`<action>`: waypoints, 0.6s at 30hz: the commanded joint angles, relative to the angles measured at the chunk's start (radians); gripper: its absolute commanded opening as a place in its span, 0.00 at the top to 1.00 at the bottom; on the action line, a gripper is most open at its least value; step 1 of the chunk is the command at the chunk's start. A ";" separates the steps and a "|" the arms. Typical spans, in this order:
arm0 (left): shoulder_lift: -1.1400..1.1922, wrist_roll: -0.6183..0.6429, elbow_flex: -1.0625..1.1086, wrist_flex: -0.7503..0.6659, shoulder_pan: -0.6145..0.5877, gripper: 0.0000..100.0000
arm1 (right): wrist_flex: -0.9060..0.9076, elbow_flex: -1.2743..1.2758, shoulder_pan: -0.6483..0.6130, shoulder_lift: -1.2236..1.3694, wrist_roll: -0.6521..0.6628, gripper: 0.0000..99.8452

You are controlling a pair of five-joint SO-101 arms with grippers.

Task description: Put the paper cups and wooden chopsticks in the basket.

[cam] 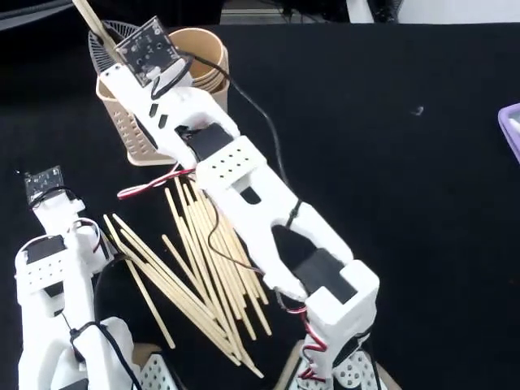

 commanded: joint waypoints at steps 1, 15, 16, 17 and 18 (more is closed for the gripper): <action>-0.023 0.012 -0.008 -0.011 0.012 0.83 | -0.020 -0.073 0.014 -0.012 -0.049 0.99; -0.023 0.012 -0.008 -0.011 0.012 0.83 | 0.055 -0.094 0.046 0.120 -0.052 0.98; -0.023 0.012 -0.010 -0.011 0.012 0.83 | 0.101 -0.096 0.040 0.113 -0.051 0.98; -0.023 0.012 -0.010 -0.011 0.012 0.83 | 0.143 -0.096 0.037 0.102 -0.051 0.95; -0.023 0.012 -0.012 -0.011 0.012 0.83 | 0.180 -0.096 0.035 0.090 -0.055 0.91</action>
